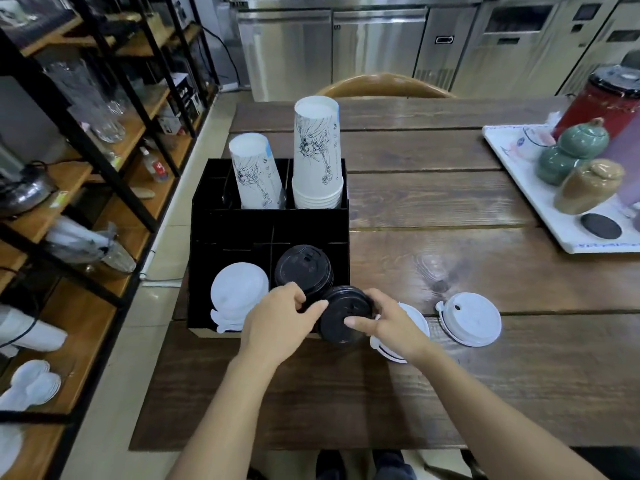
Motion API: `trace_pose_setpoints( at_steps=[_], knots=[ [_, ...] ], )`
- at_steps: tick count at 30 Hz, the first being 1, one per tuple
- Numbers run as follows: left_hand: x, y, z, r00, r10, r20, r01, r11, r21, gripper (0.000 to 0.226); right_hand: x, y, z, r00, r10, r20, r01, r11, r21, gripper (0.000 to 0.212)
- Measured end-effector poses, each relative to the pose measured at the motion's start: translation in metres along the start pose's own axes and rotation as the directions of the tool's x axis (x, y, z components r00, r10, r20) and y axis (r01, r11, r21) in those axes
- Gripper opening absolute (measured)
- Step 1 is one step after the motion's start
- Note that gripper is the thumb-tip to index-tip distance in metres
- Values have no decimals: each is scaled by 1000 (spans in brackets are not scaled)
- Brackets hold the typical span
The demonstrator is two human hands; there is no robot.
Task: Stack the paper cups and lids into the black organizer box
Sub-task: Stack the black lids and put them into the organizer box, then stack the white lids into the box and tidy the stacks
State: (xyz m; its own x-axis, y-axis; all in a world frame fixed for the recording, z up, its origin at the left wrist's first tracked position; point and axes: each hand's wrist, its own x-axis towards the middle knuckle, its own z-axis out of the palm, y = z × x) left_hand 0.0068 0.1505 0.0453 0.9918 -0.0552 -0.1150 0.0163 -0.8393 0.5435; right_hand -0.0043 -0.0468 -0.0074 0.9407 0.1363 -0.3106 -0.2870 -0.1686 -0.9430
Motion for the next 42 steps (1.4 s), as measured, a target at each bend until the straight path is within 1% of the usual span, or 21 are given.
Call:
trace_pose_setpoints(
  at_steps=[2,4,6,9,10,12,15,17,19,22,23,25,27,29,32,34,36,38,40,42],
  knots=[
    [-1,1,2,997,-22,69,21,1000,16,48,-1,-5,-6,999,5,35,-7,999,40,23],
    [-2,1,2,987,-46,156,54,997,-51,52,-3,-10,-11,996,17,85,-21,999,49,22],
    [-4,1,1,969,-38,242,74,987,-144,57,-5,-15,-17,992,31,125,-45,993,110,24],
    [-6,5,0,955,7,296,70,965,-251,65,-8,-23,-26,977,31,211,-77,974,214,33],
    [-7,7,0,953,25,303,62,960,-273,66,-9,-25,-28,971,28,237,-85,969,234,38],
    [-9,10,-3,958,65,280,25,952,-304,61,-9,-31,-29,964,9,264,-83,959,271,40],
    [-6,11,-10,982,64,177,11,920,-392,51,-7,-45,-22,973,-43,229,-26,956,293,37],
    [-1,10,-16,994,17,105,37,870,-492,46,-3,-58,-12,987,-86,137,51,969,241,38],
    [5,9,-22,998,-49,29,57,816,-575,43,4,-69,-1,994,-106,23,99,973,207,40],
    [15,8,-32,990,-139,-5,103,750,-654,36,15,-83,13,989,-124,-79,134,982,133,35],
    [19,8,-35,986,-169,4,127,721,-681,37,19,-87,18,985,-132,-109,140,988,71,32],
    [27,8,-40,975,-220,15,162,668,-727,39,26,-94,24,969,-176,-173,158,981,-114,30],
    [33,8,-42,967,-256,15,181,641,-746,38,34,-99,29,953,-220,-208,147,937,-315,35],
    [37,6,-41,960,-279,24,202,630,-750,34,40,-103,33,951,-221,-217,109,895,-433,36],
    [40,-2,-37,946,-320,40,248,641,-727,20,48,-100,36,965,-181,-188,53,840,-539,31],
    [42,-9,-34,935,-352,37,281,673,-685,14,51,-94,36,973,-170,-154,54,823,-566,34],
    [42,-14,-33,933,-357,44,292,680,-673,15,51,-89,37,976,-169,-139,68,839,-540,42],
    [42,-13,-34,931,-363,30,293,700,-652,21,51,-87,37,971,-180,-155,76,853,-516,45],
    [41,-11,-36,932,-358,-53,267,778,-568,24,50,-85,36,951,-237,-200,115,869,-482,40],
    [36,-3,-39,930,-311,-196,188,861,-473,22,46,-84,31,907,-288,-306,168,916,-364,26]
  ],
)
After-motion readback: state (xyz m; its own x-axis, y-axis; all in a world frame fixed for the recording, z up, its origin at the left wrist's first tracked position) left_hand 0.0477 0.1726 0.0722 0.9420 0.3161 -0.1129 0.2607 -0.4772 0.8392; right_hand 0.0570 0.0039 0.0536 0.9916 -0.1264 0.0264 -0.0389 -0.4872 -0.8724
